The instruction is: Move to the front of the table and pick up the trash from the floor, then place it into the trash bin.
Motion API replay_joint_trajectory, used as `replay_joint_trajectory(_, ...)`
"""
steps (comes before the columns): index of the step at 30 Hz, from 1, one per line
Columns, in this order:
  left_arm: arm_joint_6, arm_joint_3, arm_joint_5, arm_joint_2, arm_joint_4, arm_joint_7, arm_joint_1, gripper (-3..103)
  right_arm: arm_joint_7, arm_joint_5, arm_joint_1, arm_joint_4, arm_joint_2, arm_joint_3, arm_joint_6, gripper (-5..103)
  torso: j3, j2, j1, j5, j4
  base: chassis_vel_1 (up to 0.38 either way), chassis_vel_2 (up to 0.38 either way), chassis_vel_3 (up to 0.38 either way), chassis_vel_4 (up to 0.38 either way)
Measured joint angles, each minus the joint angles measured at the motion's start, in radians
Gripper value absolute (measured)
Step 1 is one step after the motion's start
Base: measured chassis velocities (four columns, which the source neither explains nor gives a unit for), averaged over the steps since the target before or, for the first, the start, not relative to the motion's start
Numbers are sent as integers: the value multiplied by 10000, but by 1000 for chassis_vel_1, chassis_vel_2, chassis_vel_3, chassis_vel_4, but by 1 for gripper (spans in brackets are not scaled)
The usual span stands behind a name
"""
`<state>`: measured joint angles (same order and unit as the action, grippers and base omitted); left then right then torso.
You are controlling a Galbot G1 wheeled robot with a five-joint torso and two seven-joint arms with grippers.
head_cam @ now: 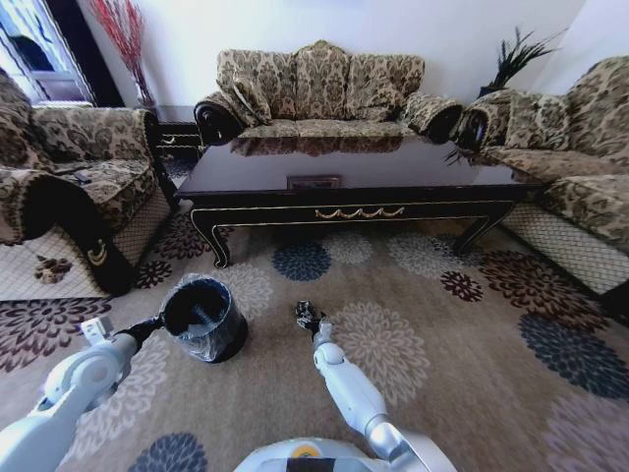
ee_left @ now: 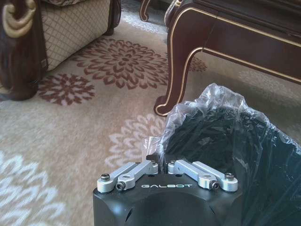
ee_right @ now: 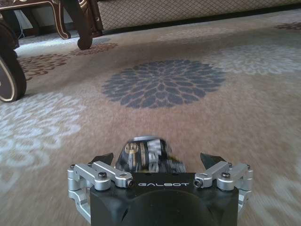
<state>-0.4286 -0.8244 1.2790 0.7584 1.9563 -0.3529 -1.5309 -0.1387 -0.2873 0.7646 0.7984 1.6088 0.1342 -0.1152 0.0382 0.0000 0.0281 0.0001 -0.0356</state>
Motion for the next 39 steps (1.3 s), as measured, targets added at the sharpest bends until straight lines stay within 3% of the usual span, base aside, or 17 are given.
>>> replay_joint_trajectory(18, 21, 48, -23, 25, -17, 37, 48, 3, 23, 649, 616, 303, -38, -159, 356, 100, 1, 0, 0, -1, -2, -42, 43, 36, -44)
replay_joint_trajectory(21, 31, 28, -22, 25, -17, 63, 36, 3, 56, 798, 641, 292, -31, -198, 372, 85, 0, -1, 0, 0, -3, 0, 0, 0, 0)
replay_joint_trajectory(23, 33, 22, -21, 25, -16, 65, 33, 3, 58, 804, 641, 291, -23, -204, 371, 85, 0, 0, 0, -1, -3, 0, 0, 0, 0)
replay_joint_trajectory(25, 48, 3, -15, 25, -5, 67, 26, 3, 61, 819, 629, 285, -14, -212, 369, 70, 0, 0, 0, 0, 0, 0, 0, 0, 0)
replay_joint_trajectory(28, 53, -6, -13, 25, 3, 67, 24, 3, 62, 820, 615, 285, -13, -213, 366, 64, 0, 0, 1, -1, -2, 0, 0, 0, 0)
replay_joint_trajectory(34, 98, 11, -9, 49, 31, 68, 47, 3, 58, 818, 632, 374, -79, -205, 330, 37, -1, 1, 1, 0, -1, 0, 0, 0, 0)
replay_joint_trajectory(35, 98, 11, -9, 49, 31, 68, 47, 3, 58, 818, 632, 374, -79, -205, 330, 37, -1, 1, 1, 0, -1, 0, 0, 0, 0)
replay_joint_trajectory(37, 116, 32, -13, 58, 34, 61, 57, 3, 56, 817, 659, 406, -125, -198, 313, 26, -1, 0, 1, 0, 0, 0, 0, 0, 0)
replay_joint_trajectory(39, 119, 36, -14, 59, 39, 60, 57, 3, 56, 819, 669, 412, -136, -198, 307, 26, -1, 1, 1, 0, -1, 0, 0, 0, 0)
